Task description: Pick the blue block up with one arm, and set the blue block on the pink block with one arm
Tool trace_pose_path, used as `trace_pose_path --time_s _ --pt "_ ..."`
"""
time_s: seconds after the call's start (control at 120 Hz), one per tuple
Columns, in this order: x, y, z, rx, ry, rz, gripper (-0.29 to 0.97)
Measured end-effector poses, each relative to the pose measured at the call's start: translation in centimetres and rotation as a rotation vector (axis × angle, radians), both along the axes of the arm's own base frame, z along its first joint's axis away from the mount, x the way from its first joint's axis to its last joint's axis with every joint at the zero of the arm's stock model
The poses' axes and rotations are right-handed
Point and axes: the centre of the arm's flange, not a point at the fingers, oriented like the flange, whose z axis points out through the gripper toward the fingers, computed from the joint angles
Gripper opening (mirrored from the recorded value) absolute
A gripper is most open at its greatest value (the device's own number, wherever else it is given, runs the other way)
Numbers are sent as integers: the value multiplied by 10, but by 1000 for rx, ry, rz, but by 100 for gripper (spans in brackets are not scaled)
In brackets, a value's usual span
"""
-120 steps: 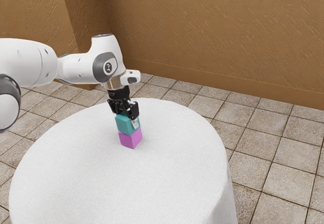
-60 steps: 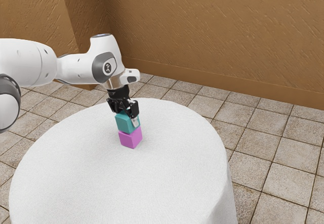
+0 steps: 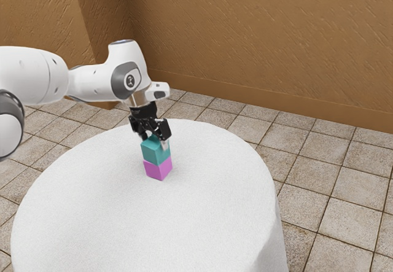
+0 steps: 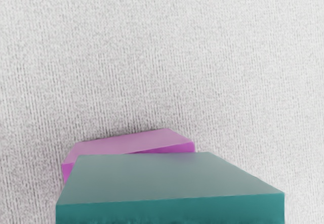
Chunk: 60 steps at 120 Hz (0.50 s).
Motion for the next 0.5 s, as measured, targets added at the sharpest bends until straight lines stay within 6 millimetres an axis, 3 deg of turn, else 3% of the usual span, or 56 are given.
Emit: trace_pose_path --time_s 0.25,0.408,0.5 --pt "-7 1 61 6 -65 -10 66" --pt "-4 -3 130 35 -128 -31 67" --pt "-5 2 141 53 -115 -29 67"
